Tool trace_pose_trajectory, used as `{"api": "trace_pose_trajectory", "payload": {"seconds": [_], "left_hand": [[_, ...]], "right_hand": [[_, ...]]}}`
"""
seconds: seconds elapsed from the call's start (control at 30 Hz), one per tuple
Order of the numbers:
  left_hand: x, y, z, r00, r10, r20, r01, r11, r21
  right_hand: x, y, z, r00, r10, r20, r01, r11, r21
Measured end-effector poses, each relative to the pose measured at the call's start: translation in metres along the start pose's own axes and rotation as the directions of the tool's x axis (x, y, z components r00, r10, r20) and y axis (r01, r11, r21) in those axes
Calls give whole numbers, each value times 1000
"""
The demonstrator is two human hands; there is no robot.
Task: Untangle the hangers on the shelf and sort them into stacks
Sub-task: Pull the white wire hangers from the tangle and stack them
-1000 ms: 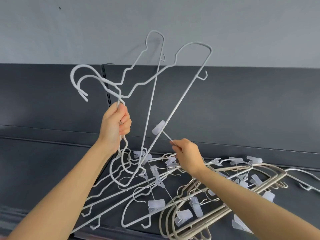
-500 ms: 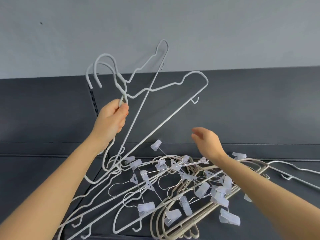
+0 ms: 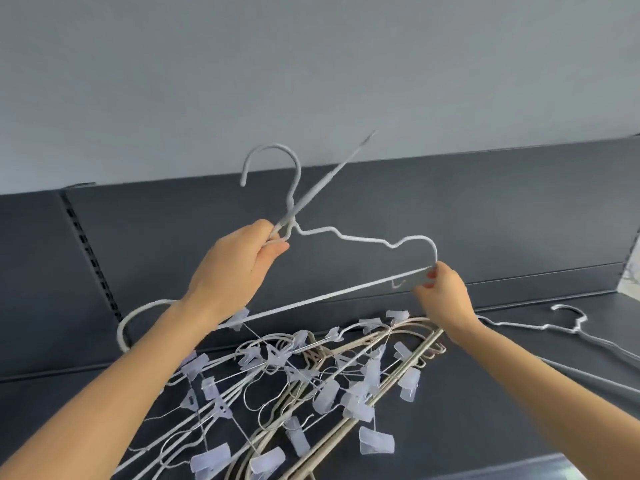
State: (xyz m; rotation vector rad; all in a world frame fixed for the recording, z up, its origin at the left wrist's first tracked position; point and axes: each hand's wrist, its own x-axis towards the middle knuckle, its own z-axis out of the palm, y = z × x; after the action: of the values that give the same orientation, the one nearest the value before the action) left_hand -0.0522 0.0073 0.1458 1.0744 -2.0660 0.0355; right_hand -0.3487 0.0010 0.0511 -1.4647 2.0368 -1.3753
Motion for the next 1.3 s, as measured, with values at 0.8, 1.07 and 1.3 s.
{"api": "trace_pose_trajectory", "payload": {"seconds": [0.8,1.07,1.3], "left_hand": [[61,122,167,944,164,286,-207,970,125],[85,179,251,926,186,329,-211,976,44],[101,218,327,853,134,505,-139,990,-29]], "right_hand": [[17,110,-135,935,-304,181,353,826,-438],[27,168,-209,952,-255,171,303,869,-392],[37,231,-253,987,-76,143,136,864,-485]]}}
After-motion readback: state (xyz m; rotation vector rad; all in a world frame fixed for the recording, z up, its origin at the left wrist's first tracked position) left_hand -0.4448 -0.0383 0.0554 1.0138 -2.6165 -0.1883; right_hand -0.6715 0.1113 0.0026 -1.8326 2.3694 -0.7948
